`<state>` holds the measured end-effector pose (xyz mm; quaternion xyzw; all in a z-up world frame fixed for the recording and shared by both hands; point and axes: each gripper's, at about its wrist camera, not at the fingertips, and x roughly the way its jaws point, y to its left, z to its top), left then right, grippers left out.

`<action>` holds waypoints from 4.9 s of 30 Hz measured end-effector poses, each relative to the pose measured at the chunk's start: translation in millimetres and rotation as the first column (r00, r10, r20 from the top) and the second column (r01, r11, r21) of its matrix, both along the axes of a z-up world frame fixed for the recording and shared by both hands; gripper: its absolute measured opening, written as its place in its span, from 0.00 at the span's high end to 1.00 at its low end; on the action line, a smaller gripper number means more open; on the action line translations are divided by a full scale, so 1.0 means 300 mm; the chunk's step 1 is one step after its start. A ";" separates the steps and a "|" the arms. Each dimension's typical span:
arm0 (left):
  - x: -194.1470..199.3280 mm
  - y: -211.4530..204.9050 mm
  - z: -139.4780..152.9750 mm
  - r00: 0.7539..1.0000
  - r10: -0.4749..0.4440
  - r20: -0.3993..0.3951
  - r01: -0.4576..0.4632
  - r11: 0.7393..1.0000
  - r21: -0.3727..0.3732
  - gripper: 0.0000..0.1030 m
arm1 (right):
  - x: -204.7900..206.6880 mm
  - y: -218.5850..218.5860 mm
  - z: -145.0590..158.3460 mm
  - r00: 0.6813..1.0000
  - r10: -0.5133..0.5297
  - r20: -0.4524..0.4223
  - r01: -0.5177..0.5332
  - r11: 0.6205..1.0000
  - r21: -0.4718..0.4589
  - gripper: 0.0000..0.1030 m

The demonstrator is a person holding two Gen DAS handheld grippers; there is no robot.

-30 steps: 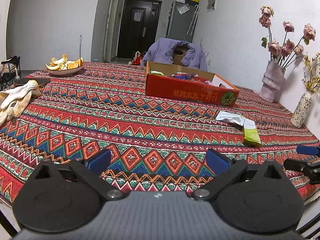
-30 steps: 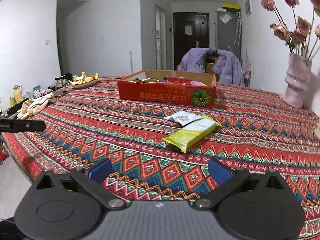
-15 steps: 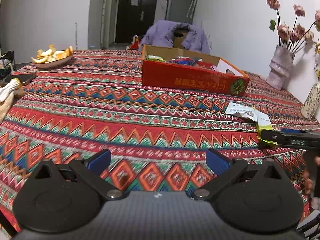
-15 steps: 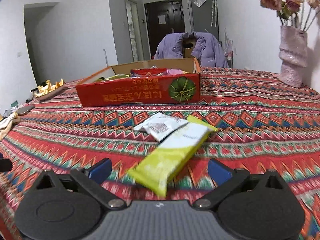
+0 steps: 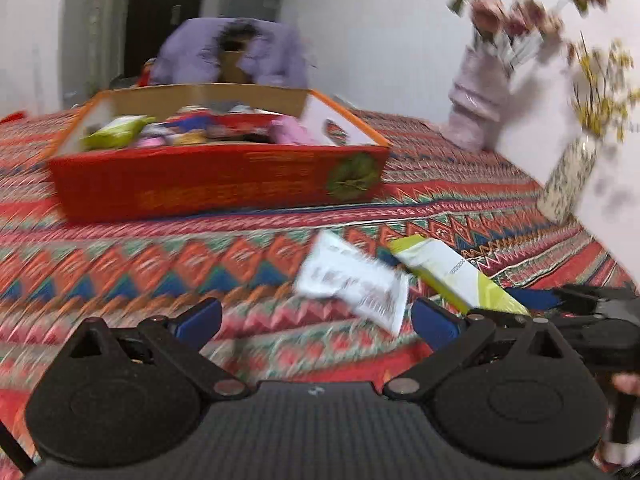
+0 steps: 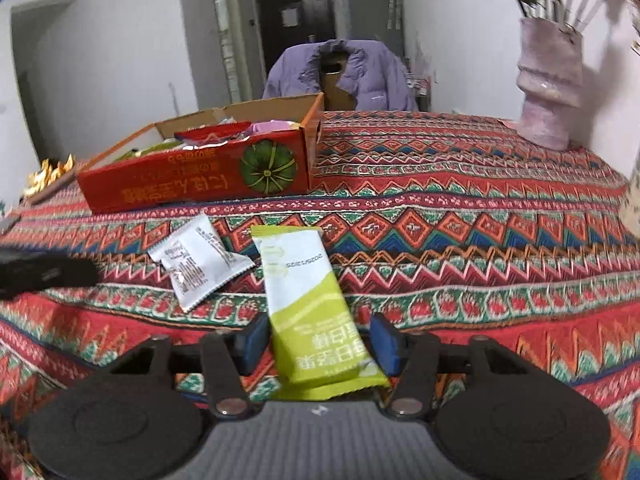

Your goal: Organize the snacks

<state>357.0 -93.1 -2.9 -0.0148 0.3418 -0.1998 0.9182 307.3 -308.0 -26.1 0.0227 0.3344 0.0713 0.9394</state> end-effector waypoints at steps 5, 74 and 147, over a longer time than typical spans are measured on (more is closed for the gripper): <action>0.097 -0.110 -0.074 0.999 -0.045 0.022 0.043 0.996 0.079 0.00 | 0.082 0.023 -0.002 0.995 0.095 0.024 -0.093 0.995 -0.044 0.21; 0.266 0.283 0.319 0.986 0.136 0.096 -0.116 0.975 -0.189 0.51 | 0.483 0.197 0.424 0.973 0.085 0.216 -0.112 0.987 0.117 0.64; -0.279 0.454 0.365 0.873 0.292 0.391 -0.308 0.951 -0.024 0.00 | -0.114 0.254 0.422 0.911 0.083 0.405 -0.082 0.996 -0.021 0.04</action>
